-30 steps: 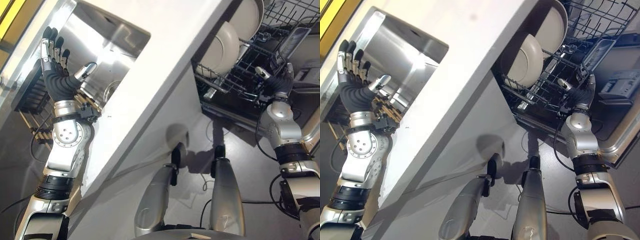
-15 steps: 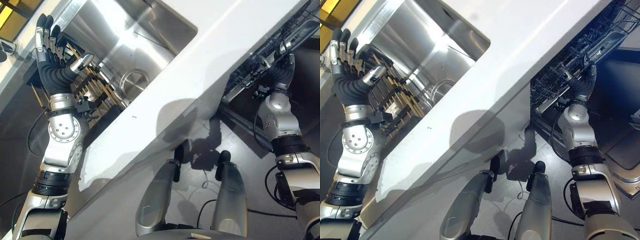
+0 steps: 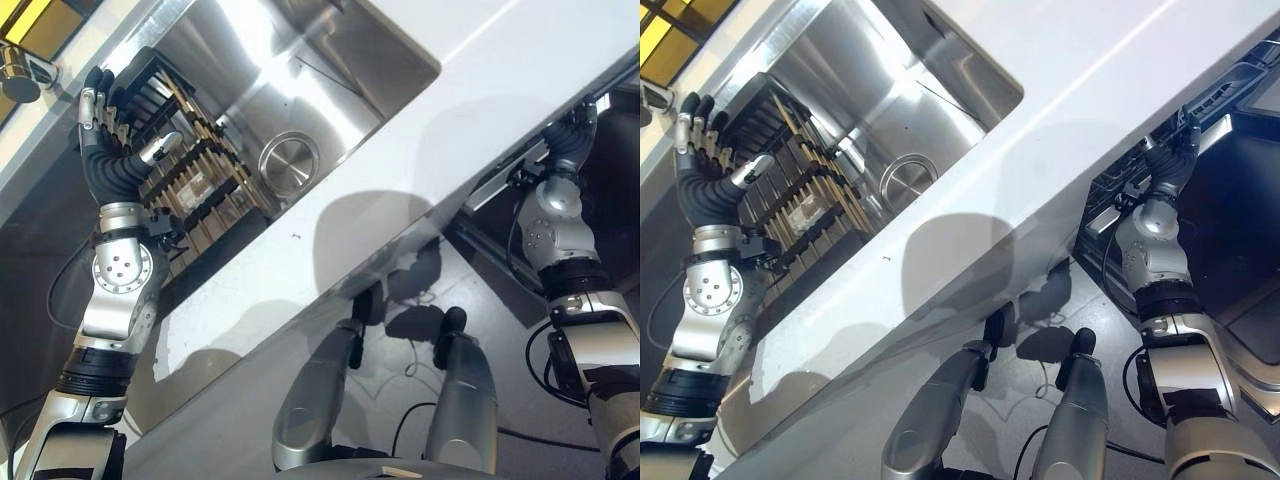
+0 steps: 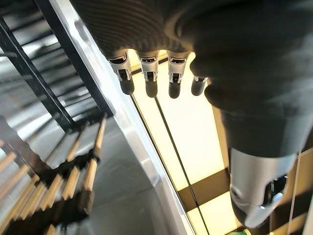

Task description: Pick up plates and place into dishwasher.

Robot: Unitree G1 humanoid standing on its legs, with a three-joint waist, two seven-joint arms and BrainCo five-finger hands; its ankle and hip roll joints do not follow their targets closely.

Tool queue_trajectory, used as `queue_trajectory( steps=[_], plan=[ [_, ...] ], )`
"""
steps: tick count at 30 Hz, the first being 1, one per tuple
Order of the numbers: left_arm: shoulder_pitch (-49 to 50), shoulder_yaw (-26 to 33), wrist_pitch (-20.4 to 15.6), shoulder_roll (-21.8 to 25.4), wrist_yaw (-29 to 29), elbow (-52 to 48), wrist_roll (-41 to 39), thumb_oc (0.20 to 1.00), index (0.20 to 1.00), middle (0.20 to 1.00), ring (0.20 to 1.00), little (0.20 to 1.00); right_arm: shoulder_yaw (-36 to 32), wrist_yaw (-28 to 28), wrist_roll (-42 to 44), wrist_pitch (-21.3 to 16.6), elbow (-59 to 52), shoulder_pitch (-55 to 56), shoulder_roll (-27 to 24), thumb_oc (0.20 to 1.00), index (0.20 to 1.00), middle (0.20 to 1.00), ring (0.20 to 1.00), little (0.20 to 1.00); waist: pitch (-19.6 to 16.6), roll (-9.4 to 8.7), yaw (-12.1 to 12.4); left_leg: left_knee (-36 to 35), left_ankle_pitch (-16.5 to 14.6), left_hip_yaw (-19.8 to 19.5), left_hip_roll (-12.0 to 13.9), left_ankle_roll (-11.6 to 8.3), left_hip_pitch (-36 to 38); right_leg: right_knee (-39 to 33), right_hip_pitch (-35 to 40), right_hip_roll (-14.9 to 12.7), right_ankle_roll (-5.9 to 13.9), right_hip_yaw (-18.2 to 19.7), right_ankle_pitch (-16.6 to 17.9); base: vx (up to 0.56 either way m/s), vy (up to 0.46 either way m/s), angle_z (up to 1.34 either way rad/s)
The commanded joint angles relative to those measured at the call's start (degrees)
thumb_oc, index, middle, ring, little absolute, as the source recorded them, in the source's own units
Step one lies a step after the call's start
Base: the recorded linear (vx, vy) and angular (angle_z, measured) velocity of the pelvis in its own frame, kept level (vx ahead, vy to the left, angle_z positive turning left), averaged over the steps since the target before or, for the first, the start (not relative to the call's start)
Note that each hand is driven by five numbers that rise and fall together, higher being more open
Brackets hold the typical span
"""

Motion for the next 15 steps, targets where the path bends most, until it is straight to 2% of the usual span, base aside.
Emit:
queue_trajectory(
  steps=[1, 8, 14, 15],
  plan=[
    [-2.0, 1.5, -4.4, 5.7, -0.8, -4.3, -2.1, 1.000, 1.000, 1.000, 1.000, 1.000, 11.8, 11.6, -2.6, -4.1, -3.6, -18.2, 6.7, 1.000, 1.000, 1.000, 1.000, 1.000, 3.2, 0.68, 4.8, 6.9, -7.1, 2.6, -5.5, 3.19, -1.8, -19.5, 6.6, -7.4, 4.43, 4.3, 14.6, -0.05, 0.053, 0.04],
    [-2.0, 2.1, -3.7, 5.6, -2.1, -5.1, -3.3, 1.000, 1.000, 1.000, 1.000, 1.000, 8.9, 5.8, -4.1, -1.7, -6.3, -14.0, 4.7, 1.000, 1.000, 1.000, 1.000, 1.000, 2.6, -0.06, 3.0, 6.6, -7.4, 3.4, -5.2, 3.32, -0.9, -19.7, 7.3, -7.0, 4.24, 5.4, 14.7, -0.08, 0.031, 0.02],
    [-2.9, 1.8, -3.3, 4.7, -0.6, -5.0, -2.0, 1.000, 1.000, 1.000, 1.000, 1.000, 5.5, 1.5, -6.3, -0.4, -9.7, -8.2, 3.9, 1.000, 1.000, 1.000, 1.000, 1.000, 2.5, -1.30, 0.3, 6.8, -7.9, 4.2, -5.1, 3.85, -0.7, -20.2, 6.5, -6.3, 3.98, 7.8, 15.8, -0.11, 0.078, 0.02],
    [-2.8, 2.0, -3.2, 4.1, 0.1, -5.0, -1.5, 1.000, 1.000, 1.000, 1.000, 1.000, 4.5, -0.1, -8.2, 0.6, -11.9, -4.9, 3.5, 1.000, 1.000, 1.000, 1.000, 1.000, 2.6, -1.65, -1.1, 7.1, -8.5, 4.8, -4.9, 4.10, -0.4, -20.3, 6.2, -6.0, 3.82, 8.7, 16.3, -0.11, 0.155, -0.03]
  ],
)
